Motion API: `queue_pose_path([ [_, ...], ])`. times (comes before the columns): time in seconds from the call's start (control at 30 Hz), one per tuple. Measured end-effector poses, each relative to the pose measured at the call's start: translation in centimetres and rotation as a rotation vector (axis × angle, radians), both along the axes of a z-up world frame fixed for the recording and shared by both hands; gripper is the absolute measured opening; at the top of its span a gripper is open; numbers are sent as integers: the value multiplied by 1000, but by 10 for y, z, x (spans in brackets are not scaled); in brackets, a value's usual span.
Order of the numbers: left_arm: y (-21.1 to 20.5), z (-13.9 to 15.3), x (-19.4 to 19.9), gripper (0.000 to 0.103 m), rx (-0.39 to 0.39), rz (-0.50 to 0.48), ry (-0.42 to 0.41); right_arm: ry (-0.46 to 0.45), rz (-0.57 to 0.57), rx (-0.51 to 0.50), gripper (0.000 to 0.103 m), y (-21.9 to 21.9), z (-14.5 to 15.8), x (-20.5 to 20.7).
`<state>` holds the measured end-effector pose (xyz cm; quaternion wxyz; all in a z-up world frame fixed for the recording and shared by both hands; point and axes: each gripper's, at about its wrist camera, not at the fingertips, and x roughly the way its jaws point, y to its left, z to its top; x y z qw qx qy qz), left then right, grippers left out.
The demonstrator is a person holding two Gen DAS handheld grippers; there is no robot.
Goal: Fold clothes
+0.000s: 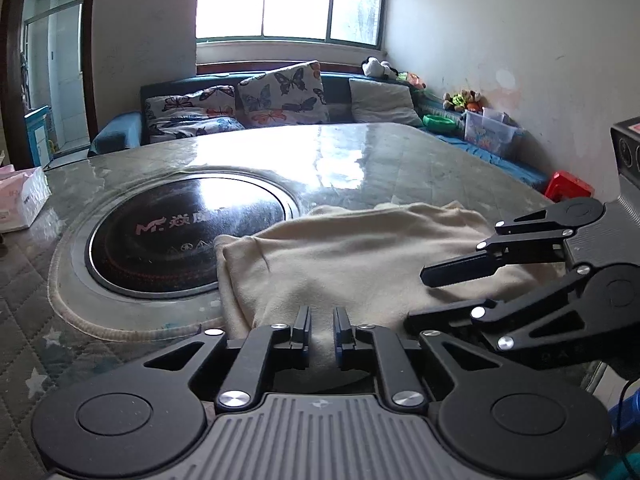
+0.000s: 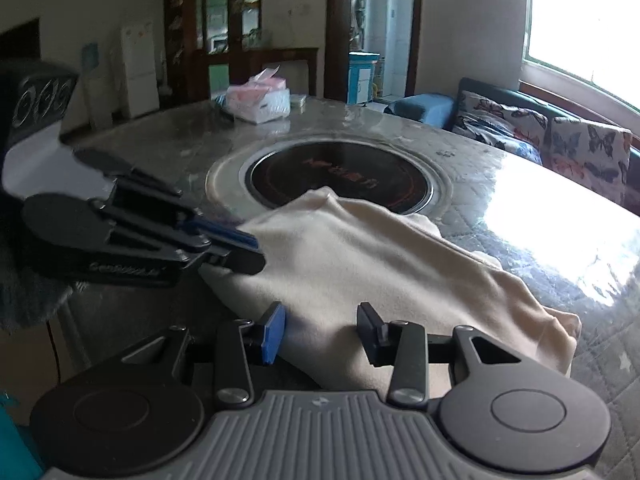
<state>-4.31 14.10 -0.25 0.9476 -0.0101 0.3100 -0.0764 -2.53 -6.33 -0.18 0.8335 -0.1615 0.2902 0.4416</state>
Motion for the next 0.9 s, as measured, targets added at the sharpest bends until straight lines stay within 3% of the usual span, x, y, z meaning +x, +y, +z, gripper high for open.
queue_pose_path([
  [0.2,6,-5,0,14,-21,21,19,-4,6,-13,42,3,-6,1],
  [0.27,6,-5,1,14,-29,22,20,-5,-9,-1,51,2,-3,3],
  [0.43,9,-8,2,14,-43,17,30,10,-28,0,60,0,-2,7],
  [0.73,12,-6,-1,14,-60,29,25,32,-62,21,63,-6,-4,8],
  [0.83,12,1,-4,19,-52,31,4,20,-85,37,64,-11,1,8],
  [0.9,12,5,-6,31,-47,39,-11,19,-104,33,71,-15,1,10],
])
